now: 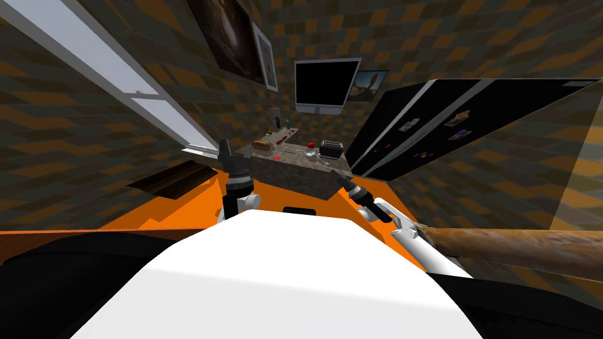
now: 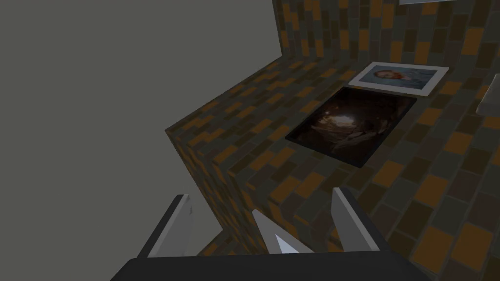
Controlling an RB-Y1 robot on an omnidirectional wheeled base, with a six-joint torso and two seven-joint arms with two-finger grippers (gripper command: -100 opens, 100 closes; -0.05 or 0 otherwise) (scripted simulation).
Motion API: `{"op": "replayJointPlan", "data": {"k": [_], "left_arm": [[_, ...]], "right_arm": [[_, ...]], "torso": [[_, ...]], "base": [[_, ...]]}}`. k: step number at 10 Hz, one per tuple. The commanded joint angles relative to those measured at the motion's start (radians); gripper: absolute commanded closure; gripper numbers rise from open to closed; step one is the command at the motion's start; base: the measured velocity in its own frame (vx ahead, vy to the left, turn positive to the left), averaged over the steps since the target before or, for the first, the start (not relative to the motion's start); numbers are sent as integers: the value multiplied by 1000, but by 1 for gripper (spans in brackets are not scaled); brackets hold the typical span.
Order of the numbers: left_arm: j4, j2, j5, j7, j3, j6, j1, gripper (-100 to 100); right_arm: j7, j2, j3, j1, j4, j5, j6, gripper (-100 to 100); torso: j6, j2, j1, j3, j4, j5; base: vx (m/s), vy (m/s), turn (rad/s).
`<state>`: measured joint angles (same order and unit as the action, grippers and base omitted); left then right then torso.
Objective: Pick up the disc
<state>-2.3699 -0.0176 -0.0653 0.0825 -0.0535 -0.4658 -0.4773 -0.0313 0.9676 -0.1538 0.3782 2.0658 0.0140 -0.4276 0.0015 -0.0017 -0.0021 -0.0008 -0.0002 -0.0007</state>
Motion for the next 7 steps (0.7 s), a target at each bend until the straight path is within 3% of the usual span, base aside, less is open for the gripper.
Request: {"op": "replayJointPlan", "data": {"k": [1,7], "left_arm": [[0,0,0,0,0,0,0,0],[0,0,0,0,0,0,0,0]], "right_arm": [[8,50,-18,-5,-31,1,5,-100],[28,201,-61,-16,-102,4,10,-100]], "torso": [[0,0,0,0,0,0],[-1,-1,1,-1,0,0]], "base": [[-2,8,313],[6,1,168]]}}
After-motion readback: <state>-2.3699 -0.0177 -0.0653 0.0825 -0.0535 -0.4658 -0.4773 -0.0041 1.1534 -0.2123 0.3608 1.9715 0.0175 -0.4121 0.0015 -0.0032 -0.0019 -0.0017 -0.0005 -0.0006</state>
